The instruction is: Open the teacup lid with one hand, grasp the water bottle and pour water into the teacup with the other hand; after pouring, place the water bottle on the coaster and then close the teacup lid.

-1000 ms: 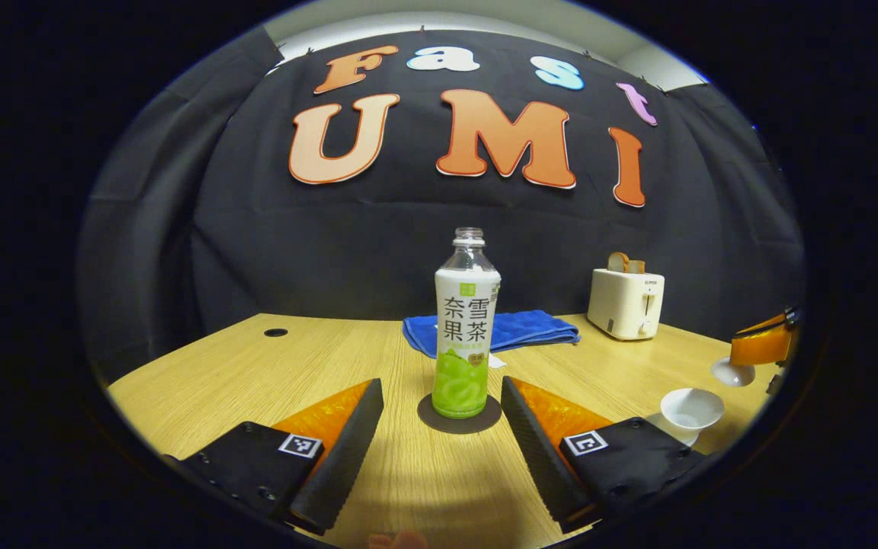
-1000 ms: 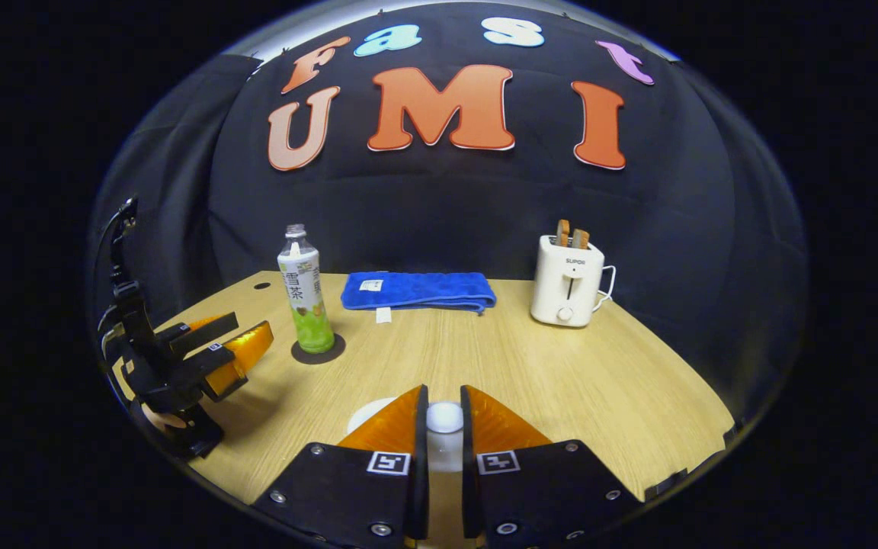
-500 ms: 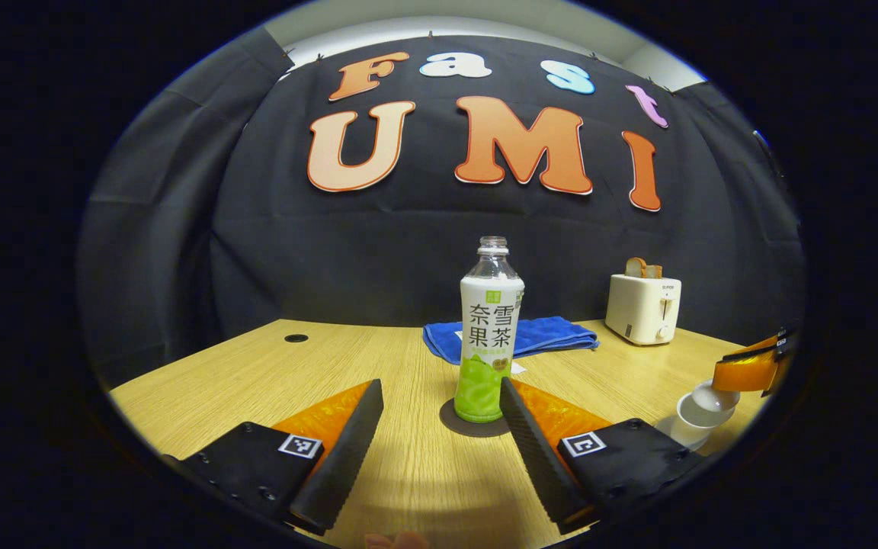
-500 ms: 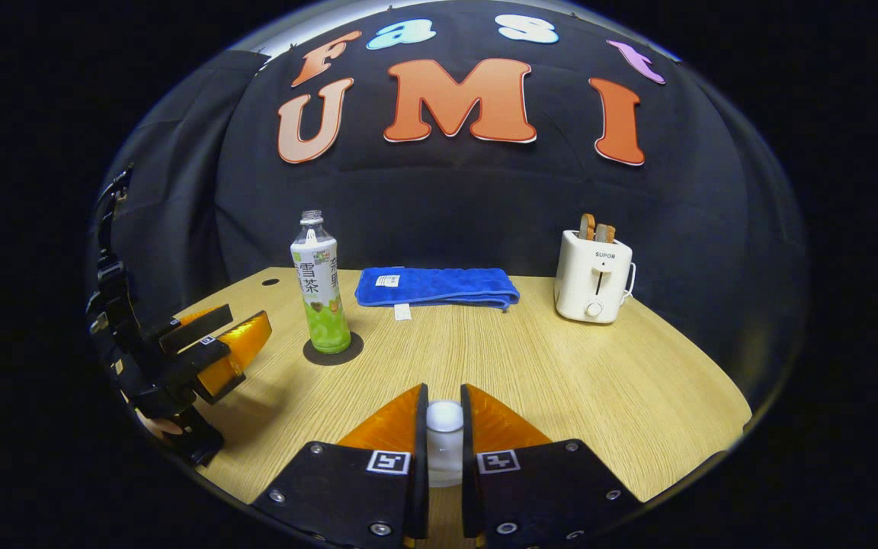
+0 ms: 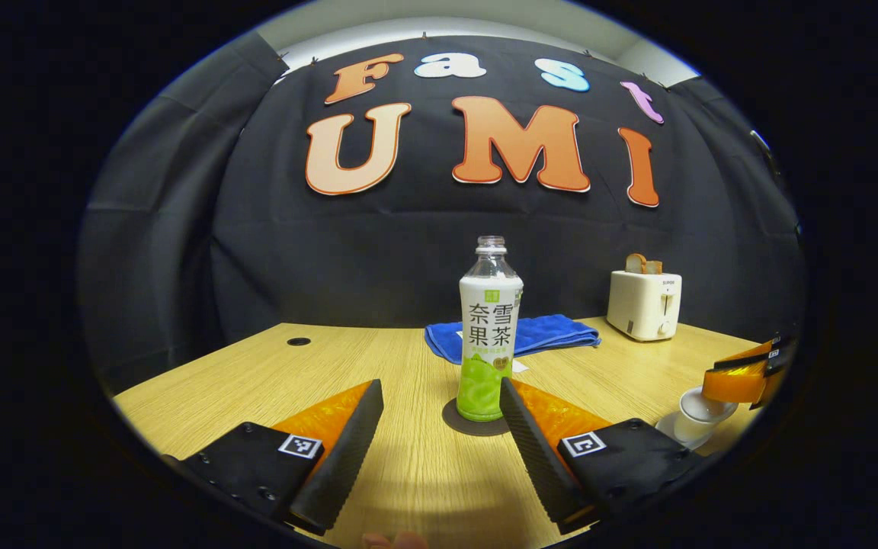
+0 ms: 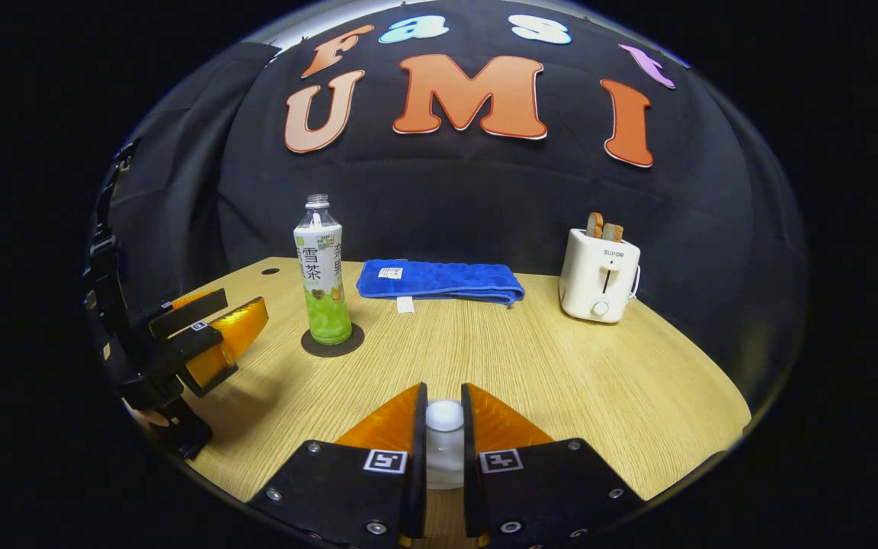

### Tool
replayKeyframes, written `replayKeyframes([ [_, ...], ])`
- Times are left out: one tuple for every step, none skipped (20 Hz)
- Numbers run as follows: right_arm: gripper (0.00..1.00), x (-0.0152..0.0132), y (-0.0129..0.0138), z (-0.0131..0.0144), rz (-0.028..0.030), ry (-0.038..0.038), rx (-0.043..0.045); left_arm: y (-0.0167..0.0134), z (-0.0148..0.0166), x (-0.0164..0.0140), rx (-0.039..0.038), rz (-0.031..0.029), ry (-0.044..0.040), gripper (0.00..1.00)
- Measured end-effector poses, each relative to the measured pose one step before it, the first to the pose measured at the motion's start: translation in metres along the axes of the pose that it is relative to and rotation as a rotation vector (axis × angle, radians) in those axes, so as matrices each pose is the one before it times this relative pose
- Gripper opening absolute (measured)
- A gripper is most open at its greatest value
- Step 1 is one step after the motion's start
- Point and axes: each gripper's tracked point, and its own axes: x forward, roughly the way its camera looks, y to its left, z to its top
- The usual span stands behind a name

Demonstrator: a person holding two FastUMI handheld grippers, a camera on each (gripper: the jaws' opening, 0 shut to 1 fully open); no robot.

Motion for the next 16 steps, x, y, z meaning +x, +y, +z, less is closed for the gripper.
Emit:
replayKeyframes([
  [0.22,0.00041,-0.00097,-0.00091,-0.00357,0.00024,-0.00055,0.00032,-0.00006,0.00013,0.00043,0.00186,-0.00033,0.98],
  [0.22,0.00005,-0.00083,-0.00042,-0.00306,0.00028,0.00098,0.00089,-0.0002,-0.00029,0.00108,0.00222,0.00035,0.98],
  [0.22,0.00089,-0.00104,-0.00102,0.00103,0.0032,0.00408,0.00022,-0.00007,-0.00004,0.00022,0.0,0.00122,0.98],
  [0.23,-0.00031,-0.00048,-0.00085,0.00273,0.00236,0.00725,0.00002,-0.00001,-0.00051,0.00022,0.0007,0.00032,0.98],
  [0.25,-0.00035,-0.00055,0.00005,0.00254,-0.00069,0.00919,0.00002,-0.00012,0.00043,-0.00032,0.00013,-0.00047,0.98],
  [0.25,0.00016,0.00146,-0.00112,0.00765,0.00211,0.00916,0.00021,-0.0001,-0.00017,0.00011,0.00062,-0.00003,0.98],
  [0.26,-0.00191,0.00006,-0.00005,0.00329,-0.0005,0.00539,0.00007,0.00012,0.00009,0.00073,0.00086,0.00083,0.98],
  [0.27,-0.00036,-0.00041,0.00057,0.00062,-0.00097,0.0007,0.00039,-0.00064,-0.00044,0.00102,0.00097,0.00069,0.98],
  [0.29,-0.00128,0.00035,0.00081,0.00262,-0.00258,0.00016,0.00019,0.00003,-0.00035,0.00117,0.00041,0.00115,0.98],
  [0.29,-0.00136,0.00071,0.00112,0.00482,-0.00363,0.00339,0.00021,0.00019,0.00011,0.00102,0.00066,-0.00038,0.98],
  [0.31,-0.00221,0.00035,0.00122,0.00691,-0.00327,0.0076,0.00039,0.00024,0.00028,0.00102,0.00105,-0.00043,0.98],
  [0.33,-0.00262,0.0015,0.00206,0.01051,-0.0044,0.01356,0.00038,-0.00027,0.00019,0.00119,0.00161,-0.00078,0.98],
  [0.37,-0.00234,0.00052,0.00371,0.00754,-0.01062,0.01622,0.00035,0.00047,-0.00048,-0.00001,0.00034,-0.00073,0.98],
  [0.39,-0.00182,-0.00168,0.00327,0.00278,-0.01003,0.01229,0.00041,0.00031,-0.00069,0.0003,0.00127,-0.00181,0.98],
  [0.42,-0.0017,-0.00116,0.00351,0.00196,-0.00832,0.00809,0.00072,0.00117,-0.00045,0.00105,0.00197,-0.00201,0.98],
  [0.44,-0.00175,-0.00093,0.00143,0.00344,-0.00492,0.00308,0.00072,-0.00033,0.0007,0.00181,0.00438,-0.00248,0.98],
])
